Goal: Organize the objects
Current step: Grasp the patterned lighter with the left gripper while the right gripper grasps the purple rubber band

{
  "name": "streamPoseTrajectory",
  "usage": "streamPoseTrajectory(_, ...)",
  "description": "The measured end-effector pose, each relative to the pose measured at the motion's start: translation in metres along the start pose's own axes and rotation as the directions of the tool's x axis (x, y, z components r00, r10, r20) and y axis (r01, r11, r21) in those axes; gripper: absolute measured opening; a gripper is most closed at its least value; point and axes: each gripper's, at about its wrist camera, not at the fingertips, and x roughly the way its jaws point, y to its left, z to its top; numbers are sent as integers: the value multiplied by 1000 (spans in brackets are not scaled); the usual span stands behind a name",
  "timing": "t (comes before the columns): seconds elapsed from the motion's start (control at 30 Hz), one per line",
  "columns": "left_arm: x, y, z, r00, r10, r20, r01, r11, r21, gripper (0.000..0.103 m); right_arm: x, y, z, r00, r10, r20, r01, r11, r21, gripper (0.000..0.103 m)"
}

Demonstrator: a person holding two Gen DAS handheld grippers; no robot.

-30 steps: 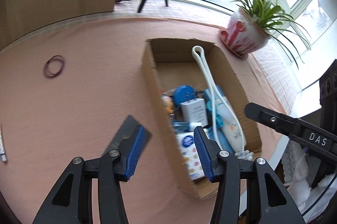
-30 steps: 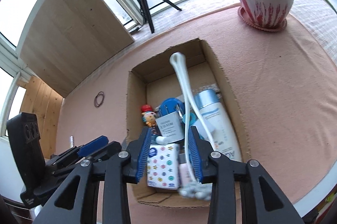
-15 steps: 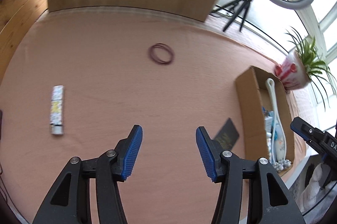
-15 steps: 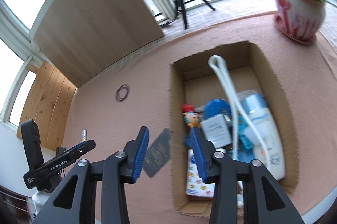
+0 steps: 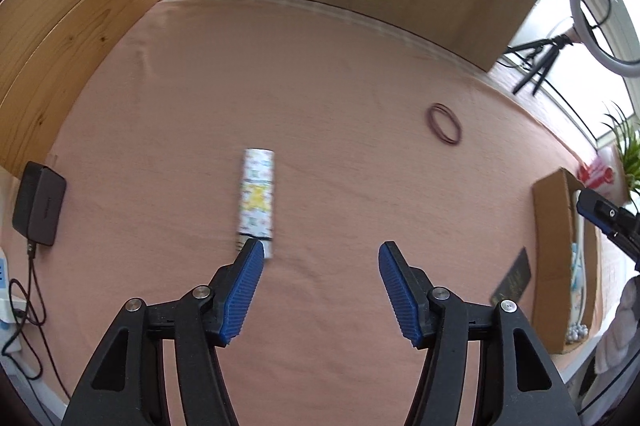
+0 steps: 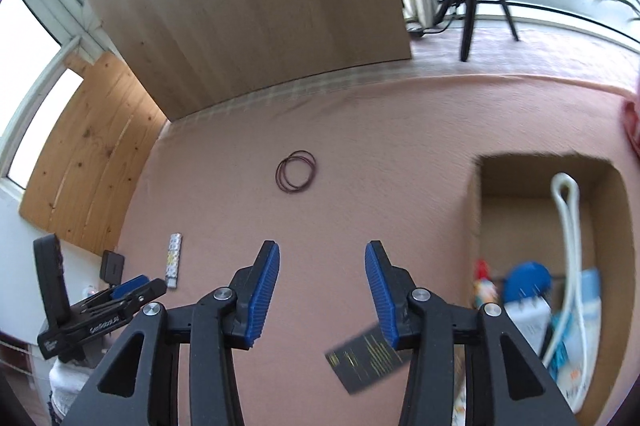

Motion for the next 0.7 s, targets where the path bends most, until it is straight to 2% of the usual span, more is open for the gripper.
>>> streamPoseTrajectory(0.2,17,39,14,1000,15,-20,-17,996,-92,64,51,23,34,997,17,-69,-19,999,-39,41)
streamPoseTrajectory(0.3,24,47,19,999,17,-31,-21,994,-105,64,78,30,49,995,-1,-96,-4,999,-50,41)
streamPoseTrajectory(0.5,34,49,23,999,10,-44,-14,994,-104,64,127,27,74,987,-43,-154,42,999,-10,41)
streamPoseTrajectory(0.7,43,42,21,998,2,-55,-7,996,-86,64,158,43,80,978,-37,-206,26,998,-56,41)
